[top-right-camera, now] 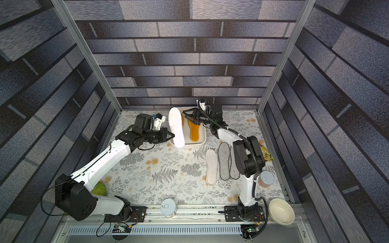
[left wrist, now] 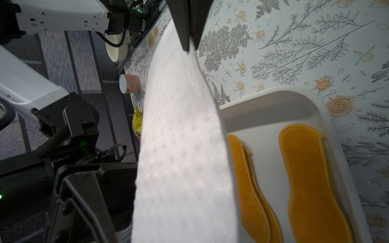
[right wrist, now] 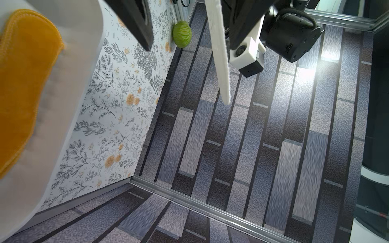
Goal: Put the insoles into the storage box
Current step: Place the insole in the storage box.
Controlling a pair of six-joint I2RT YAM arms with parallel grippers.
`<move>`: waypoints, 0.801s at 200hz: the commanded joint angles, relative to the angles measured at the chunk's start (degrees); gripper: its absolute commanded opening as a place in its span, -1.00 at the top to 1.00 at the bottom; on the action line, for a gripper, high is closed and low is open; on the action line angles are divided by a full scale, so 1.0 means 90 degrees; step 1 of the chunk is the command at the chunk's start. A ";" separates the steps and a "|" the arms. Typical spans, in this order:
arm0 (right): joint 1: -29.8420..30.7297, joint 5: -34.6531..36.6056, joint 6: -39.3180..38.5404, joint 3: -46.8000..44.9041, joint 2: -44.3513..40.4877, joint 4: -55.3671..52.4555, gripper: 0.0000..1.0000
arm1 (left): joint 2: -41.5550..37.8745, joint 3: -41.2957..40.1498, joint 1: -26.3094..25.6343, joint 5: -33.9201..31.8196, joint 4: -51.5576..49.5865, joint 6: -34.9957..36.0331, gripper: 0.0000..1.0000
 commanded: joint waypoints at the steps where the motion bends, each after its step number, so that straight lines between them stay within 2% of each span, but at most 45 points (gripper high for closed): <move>1: 0.0091 0.0008 -0.0486 -0.0044 -0.0224 -0.0428 -0.18 | 0.0232 0.0291 0.0105 0.0254 0.0161 0.0280 1.00; 43: 0.0325 0.0449 -0.1749 0.0045 -0.0618 -0.2044 -0.17 | 0.0535 0.0447 0.0255 0.0351 0.0083 0.0373 1.00; 111: 0.0462 0.0427 -0.1497 -0.0279 -0.0768 -0.1677 -0.11 | 0.0691 0.0326 0.0485 0.0651 0.0310 0.0316 1.00; 160: 0.0656 0.0561 -0.1777 -0.0246 -0.0832 -0.2123 -0.02 | 0.0808 0.0424 0.0496 0.0815 0.0370 0.0336 1.00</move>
